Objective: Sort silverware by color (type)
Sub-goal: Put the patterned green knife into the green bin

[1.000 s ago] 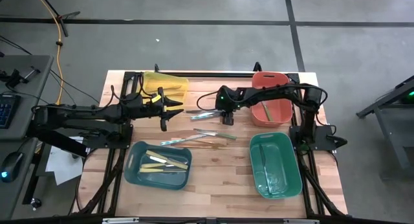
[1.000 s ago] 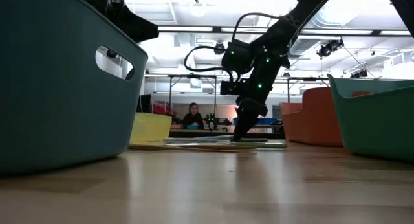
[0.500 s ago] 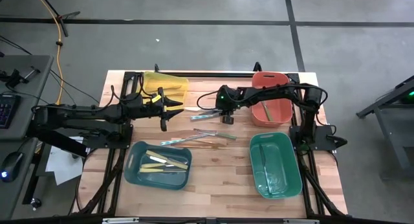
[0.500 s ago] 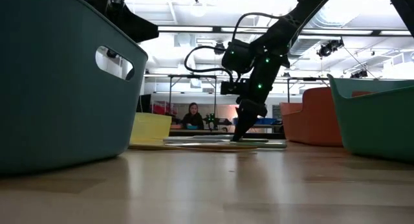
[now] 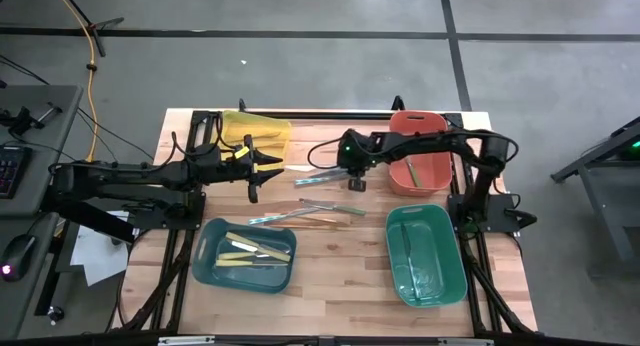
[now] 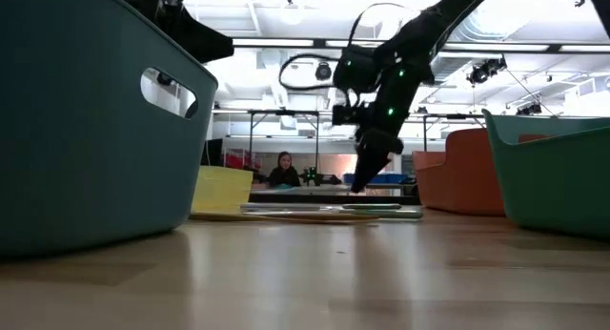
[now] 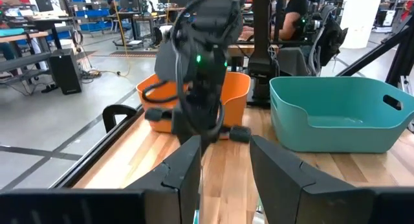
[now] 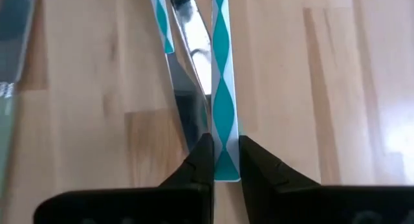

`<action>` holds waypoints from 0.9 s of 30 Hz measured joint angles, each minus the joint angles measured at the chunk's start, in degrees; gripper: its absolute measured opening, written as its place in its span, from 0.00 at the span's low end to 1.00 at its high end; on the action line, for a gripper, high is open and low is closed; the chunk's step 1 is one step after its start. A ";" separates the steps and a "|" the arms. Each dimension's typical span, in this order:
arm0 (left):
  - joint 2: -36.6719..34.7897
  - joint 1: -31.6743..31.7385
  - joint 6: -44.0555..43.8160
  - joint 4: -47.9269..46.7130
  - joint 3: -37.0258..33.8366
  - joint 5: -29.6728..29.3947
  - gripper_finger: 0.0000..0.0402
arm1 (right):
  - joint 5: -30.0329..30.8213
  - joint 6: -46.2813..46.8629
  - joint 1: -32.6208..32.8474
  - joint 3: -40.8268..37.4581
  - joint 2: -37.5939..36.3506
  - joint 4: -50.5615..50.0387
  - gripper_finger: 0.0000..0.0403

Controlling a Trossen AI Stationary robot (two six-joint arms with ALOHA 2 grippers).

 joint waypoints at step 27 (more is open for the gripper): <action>-16.52 0.01 -0.41 -14.54 -0.46 -1.36 0.30 | 0.70 1.89 2.98 -20.00 -20.10 27.84 0.07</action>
